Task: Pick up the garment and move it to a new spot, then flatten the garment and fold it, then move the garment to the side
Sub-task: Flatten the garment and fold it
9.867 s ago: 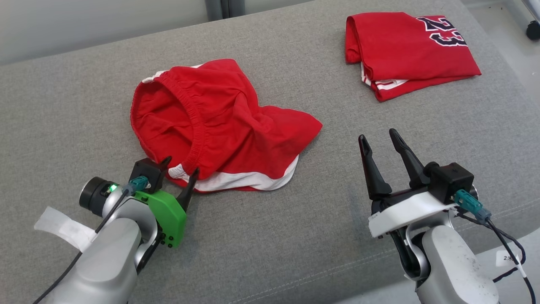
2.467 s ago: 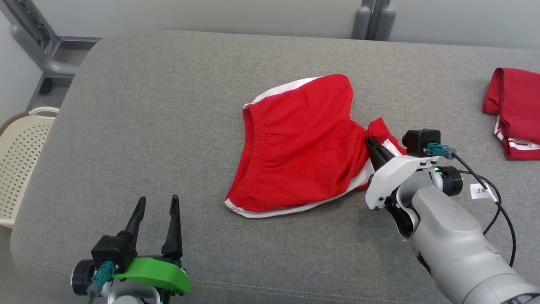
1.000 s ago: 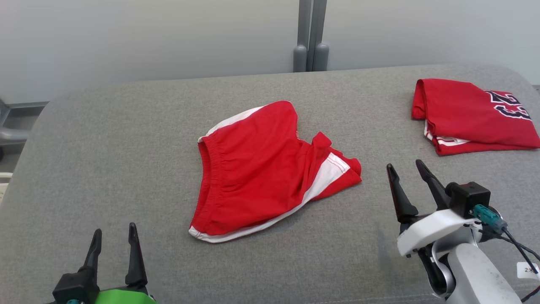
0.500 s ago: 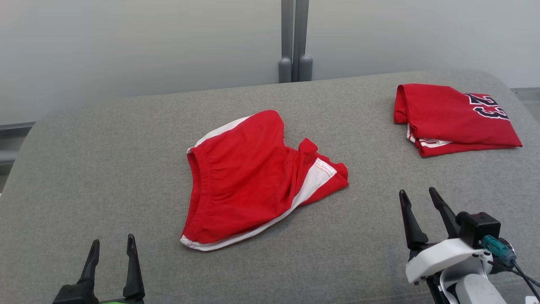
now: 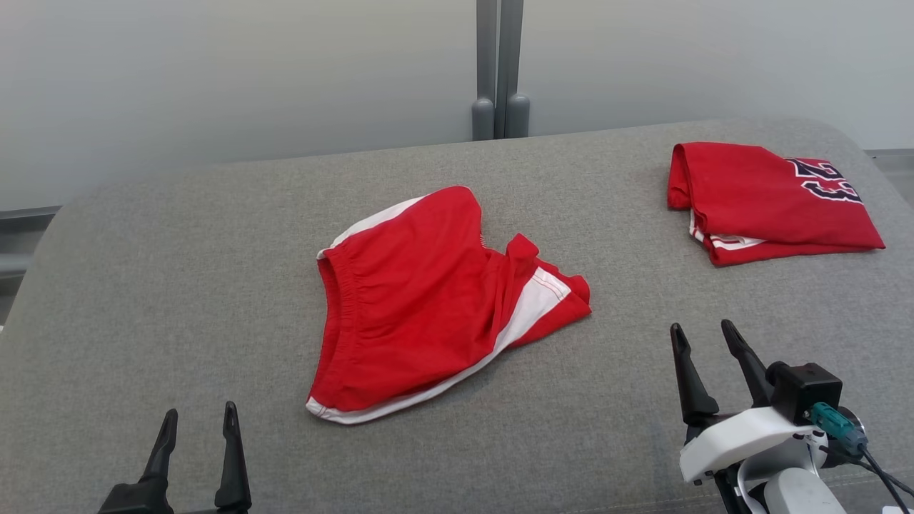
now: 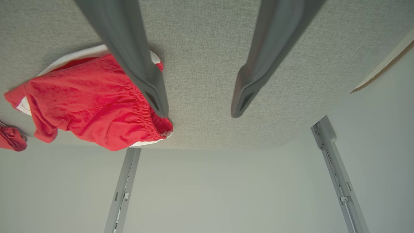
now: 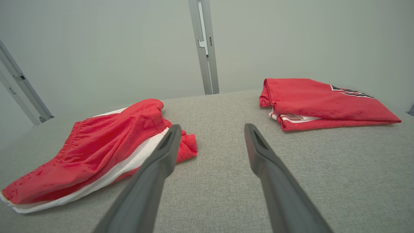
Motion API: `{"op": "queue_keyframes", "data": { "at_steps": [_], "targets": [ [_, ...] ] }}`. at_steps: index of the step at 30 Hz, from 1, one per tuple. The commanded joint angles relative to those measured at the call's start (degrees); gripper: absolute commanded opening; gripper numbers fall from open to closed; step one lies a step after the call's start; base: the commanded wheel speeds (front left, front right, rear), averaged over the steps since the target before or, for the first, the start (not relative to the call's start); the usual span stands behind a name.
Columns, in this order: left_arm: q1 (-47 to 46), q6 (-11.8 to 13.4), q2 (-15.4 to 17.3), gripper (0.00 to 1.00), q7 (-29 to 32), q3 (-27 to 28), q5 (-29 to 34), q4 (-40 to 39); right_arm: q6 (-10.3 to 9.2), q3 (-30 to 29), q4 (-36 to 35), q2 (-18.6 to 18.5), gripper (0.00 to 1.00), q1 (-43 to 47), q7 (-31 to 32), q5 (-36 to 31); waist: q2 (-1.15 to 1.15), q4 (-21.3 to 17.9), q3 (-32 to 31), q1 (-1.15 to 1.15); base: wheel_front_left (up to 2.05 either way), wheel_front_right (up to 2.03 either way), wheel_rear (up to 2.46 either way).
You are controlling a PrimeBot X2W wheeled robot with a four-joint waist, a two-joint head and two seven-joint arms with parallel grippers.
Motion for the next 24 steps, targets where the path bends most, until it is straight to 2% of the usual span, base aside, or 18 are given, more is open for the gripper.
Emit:
{"op": "queue_keyframes", "data": {
  "at_steps": [1, 24],
  "targets": [
    [-0.5, -0.2, 0.2, 1.0, -0.1, -0.1, 0.2, 0.0, 0.0, -0.1, -0.4, 0.1, 1.0, 0.7, 0.0, -0.5, 0.0, 0.1, 0.1, 0.0, 0.0, 0.0, 0.0],
    [-1.2, -0.6, 0.1, 1.0, -0.1, 1.1, 1.0, 0.4, 0.0, 0.1, 0.1, 0.6, 1.0, 0.0, -0.1, -0.6, 0.0, 0.2, 0.5, 0.0, 0.0, 0.0, 0.0]
  ]
}}
